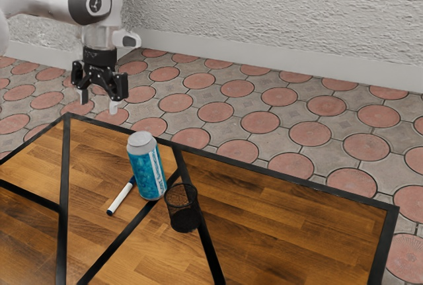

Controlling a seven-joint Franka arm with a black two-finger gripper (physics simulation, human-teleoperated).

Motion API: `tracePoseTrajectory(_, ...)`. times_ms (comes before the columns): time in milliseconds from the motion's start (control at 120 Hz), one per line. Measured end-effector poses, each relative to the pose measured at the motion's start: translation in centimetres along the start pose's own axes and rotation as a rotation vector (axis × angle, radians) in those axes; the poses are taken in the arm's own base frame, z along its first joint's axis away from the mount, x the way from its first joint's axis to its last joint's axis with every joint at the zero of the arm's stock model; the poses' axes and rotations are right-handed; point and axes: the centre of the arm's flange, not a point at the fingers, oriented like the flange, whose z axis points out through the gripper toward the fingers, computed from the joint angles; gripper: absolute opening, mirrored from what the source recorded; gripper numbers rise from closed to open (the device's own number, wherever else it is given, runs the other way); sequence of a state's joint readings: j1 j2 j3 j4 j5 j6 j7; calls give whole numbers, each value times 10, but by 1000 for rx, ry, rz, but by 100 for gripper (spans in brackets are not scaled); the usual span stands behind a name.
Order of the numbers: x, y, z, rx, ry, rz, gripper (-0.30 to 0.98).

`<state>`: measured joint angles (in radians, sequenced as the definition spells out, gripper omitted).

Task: Put the marker into the pen holder.

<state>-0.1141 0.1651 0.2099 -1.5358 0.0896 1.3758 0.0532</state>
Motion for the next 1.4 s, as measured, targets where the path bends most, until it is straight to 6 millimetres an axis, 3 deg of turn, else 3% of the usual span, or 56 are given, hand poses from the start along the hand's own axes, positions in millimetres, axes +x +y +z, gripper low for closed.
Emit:
tracePoseTrajectory(133,34,19,2,-19,116,36,68)
tracePoseTrajectory(267,42,31,6,-31,177,61,68)
tracePoseTrajectory(517,-19,39,99,-61,180,98,68)
tracePoseTrajectory(775,-71,49,156,-57,360,135,68)
tracePoseTrajectory(975,-75,56,205,-58,467,142,68)
tracePoseTrajectory(1400,-50,30,257,-46,539,102,68)
